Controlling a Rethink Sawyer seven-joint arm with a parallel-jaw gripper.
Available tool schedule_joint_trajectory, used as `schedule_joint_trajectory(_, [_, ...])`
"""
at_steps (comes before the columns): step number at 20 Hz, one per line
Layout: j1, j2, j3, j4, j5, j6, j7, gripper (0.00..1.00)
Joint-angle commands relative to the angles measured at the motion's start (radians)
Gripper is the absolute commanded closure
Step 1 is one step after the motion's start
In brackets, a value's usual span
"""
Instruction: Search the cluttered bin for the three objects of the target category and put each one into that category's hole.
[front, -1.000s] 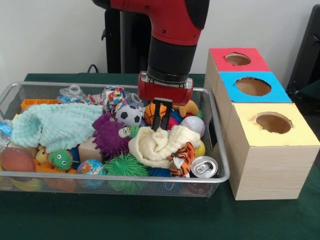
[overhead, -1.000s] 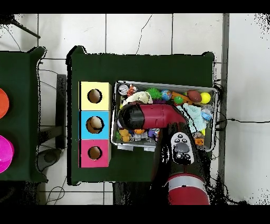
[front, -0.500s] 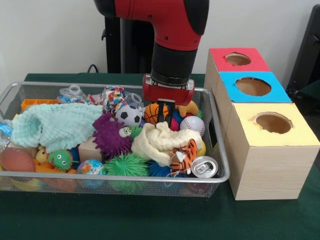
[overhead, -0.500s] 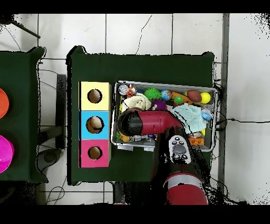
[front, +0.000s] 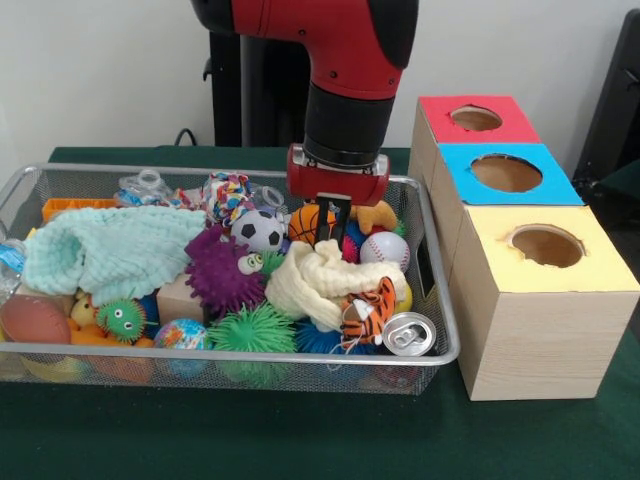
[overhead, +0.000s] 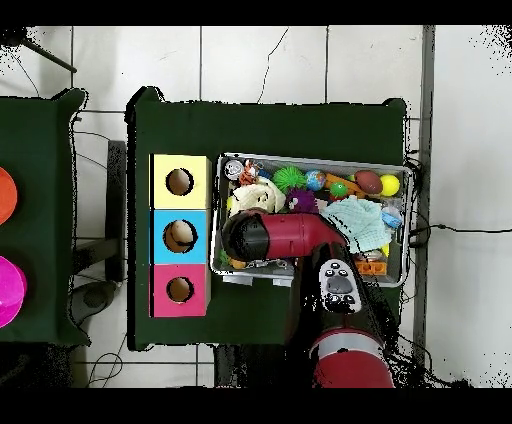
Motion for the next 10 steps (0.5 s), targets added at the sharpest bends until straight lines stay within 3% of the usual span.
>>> schedule_joint_trajectory(1, [-0.006, -0.027, 0.107, -0.022, 0.024, 0.152, -0.006, 1.0])
schedule_joint_trajectory(4, [0.0, -0.092, 0.114, 0.013, 0.069, 0.215, 0.022, 1.0])
schedule_joint_trajectory(10, [0.035, -0.146, 0.09, 0.016, 0.102, 0.273, 0.066, 1.0])
